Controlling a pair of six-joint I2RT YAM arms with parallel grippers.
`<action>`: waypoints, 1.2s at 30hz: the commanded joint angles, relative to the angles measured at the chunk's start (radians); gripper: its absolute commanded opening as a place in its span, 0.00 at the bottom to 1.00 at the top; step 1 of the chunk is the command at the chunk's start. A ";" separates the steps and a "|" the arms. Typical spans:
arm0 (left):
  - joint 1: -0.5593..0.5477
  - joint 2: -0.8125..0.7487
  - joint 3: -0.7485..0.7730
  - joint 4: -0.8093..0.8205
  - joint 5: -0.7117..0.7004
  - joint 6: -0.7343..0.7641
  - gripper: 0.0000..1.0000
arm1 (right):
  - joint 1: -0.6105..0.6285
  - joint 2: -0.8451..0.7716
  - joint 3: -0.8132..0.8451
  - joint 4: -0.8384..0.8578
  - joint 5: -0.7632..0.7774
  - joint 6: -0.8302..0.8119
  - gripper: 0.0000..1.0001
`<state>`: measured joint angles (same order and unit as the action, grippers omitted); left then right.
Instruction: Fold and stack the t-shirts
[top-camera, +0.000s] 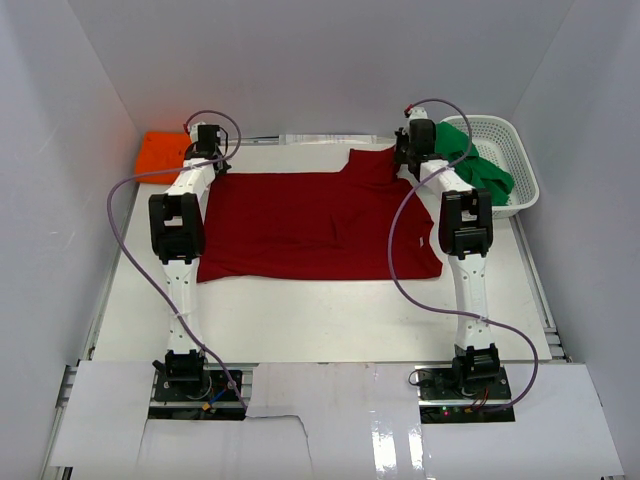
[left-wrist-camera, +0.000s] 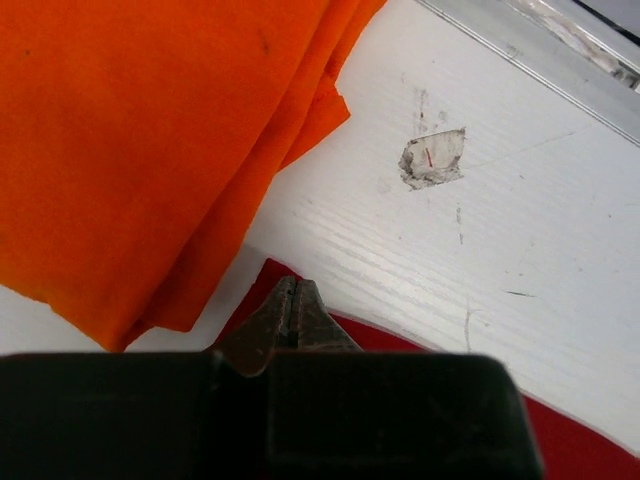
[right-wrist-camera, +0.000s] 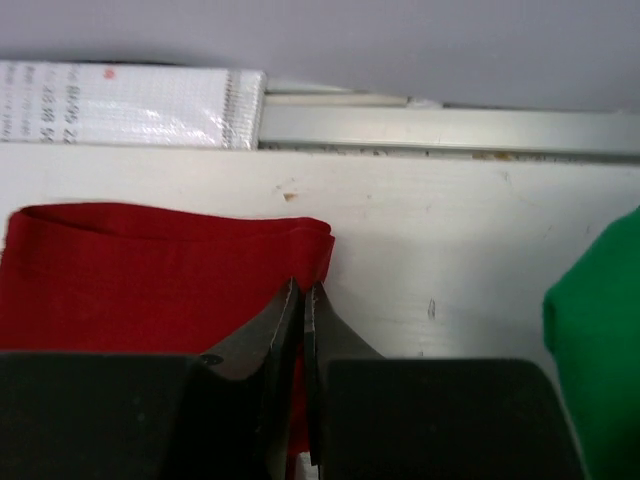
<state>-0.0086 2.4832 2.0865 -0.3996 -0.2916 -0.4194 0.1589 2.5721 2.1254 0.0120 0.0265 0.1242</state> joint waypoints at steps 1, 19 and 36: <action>0.007 -0.033 0.069 -0.019 0.020 0.013 0.00 | -0.009 -0.098 0.045 0.123 -0.071 -0.004 0.08; 0.007 -0.415 -0.321 0.034 -0.044 -0.036 0.00 | -0.010 -0.466 -0.405 0.293 -0.197 -0.035 0.08; 0.007 -0.708 -0.727 0.128 0.006 -0.048 0.00 | 0.011 -0.926 -0.967 0.341 -0.243 -0.047 0.08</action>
<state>-0.0086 1.8736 1.3937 -0.3038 -0.2939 -0.4686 0.1623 1.7237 1.1957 0.2985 -0.2089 0.0944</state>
